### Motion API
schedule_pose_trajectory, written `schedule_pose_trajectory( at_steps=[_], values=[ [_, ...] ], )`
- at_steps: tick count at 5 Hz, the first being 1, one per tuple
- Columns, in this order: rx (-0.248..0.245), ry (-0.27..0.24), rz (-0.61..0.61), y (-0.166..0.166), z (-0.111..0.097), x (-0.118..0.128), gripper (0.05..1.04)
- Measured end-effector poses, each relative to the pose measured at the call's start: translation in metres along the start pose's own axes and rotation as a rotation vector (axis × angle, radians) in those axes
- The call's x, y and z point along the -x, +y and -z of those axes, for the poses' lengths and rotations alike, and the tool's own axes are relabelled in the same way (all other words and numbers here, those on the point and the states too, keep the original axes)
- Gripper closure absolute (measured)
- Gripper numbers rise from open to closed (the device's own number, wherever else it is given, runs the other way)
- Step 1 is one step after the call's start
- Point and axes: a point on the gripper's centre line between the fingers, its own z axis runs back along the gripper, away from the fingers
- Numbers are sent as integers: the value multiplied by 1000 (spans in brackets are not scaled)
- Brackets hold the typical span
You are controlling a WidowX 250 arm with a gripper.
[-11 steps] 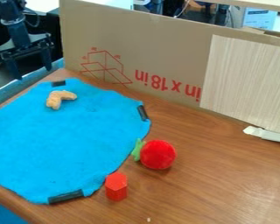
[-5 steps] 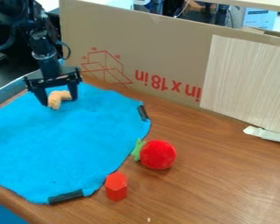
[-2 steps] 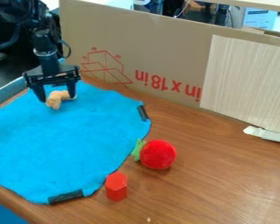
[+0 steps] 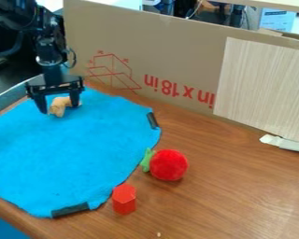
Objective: Move the orange toy beside the tomato
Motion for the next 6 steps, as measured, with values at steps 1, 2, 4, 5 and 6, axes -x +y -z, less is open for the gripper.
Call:
schedule_pose_trajectory(
  at_steps=[1,2,4,5,6],
  values=[
    [-15,-6,-3,1,4,-3,130],
    [-15,1,-7,0,3,-2,438],
    [45,19,26,-7,3,6,572],
    [128,-3,51,-14,-15,11,572],
    [190,-44,44,-20,-40,11,572]
  ],
)
